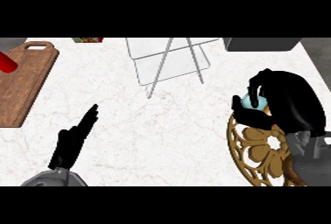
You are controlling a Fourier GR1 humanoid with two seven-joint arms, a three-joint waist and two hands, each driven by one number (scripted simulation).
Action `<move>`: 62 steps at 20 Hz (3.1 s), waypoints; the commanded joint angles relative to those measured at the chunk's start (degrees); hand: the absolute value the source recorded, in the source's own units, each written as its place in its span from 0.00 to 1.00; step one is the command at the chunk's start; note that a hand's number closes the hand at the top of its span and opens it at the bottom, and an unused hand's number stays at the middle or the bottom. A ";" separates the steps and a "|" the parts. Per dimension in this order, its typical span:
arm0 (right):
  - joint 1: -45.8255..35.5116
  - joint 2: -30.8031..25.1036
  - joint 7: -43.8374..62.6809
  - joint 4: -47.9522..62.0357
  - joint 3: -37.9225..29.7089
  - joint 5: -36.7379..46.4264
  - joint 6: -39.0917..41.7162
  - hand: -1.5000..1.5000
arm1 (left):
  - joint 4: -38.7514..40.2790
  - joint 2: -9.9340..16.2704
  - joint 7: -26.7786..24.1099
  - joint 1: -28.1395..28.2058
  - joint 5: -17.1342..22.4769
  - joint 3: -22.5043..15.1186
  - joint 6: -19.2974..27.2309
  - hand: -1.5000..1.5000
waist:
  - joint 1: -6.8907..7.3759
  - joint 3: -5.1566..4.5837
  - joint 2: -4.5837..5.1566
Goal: Pick the cupcake from the placemat and place it in the tiered shelf
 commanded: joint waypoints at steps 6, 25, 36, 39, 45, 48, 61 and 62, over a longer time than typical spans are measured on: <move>-13.77 6.13 5.37 -1.35 -11.08 -0.72 1.10 1.00 | 3.31 -1.60 -1.69 -1.55 -1.26 0.04 -0.27 0.50 | 0.85 -0.07 0.43; -44.00 15.00 -21.09 59.29 -18.54 9.33 -7.33 1.00 | 2.76 -1.31 -1.53 -2.26 -1.76 1.19 -2.99 0.50 | 3.20 -0.07 1.31; -52.57 22.24 -30.32 82.67 -21.04 10.89 -11.58 1.00 | -0.04 -3.11 -1.63 -1.17 -3.77 -0.96 -2.01 0.50 | 4.98 -0.07 1.86; -52.07 23.65 -33.48 85.42 -24.62 7.57 -12.46 1.00 | 1.85 -2.96 1.47 -5.19 -2.55 0.14 -3.16 0.50 | 5.09 -0.05 2.39; -50.03 26.78 -34.46 83.19 -42.05 -10.45 -14.13 0.00 | 0.35 -3.50 -0.36 -1.88 -4.27 -1.57 -2.15 0.50 | 5.13 0.12 2.16; -50.71 28.90 -37.99 82.90 -46.47 -14.46 -18.08 0.00 | 0.36 -3.20 0.21 -3.56 -3.53 -0.70 -2.69 0.50 | 5.35 0.06 2.27; -47.85 20.30 -50.71 80.52 -54.89 -16.85 -39.89 0.00 | -1.03 -2.79 1.57 -1.33 -2.08 1.39 -2.54 0.50 | 2.40 0.02 1.08; -47.34 18.58 -50.70 80.32 -55.16 -16.68 -40.58 0.00 | 0.63 -2.02 -1.48 -0.51 -3.26 1.57 -2.34 0.50 | 2.00 -0.01 1.05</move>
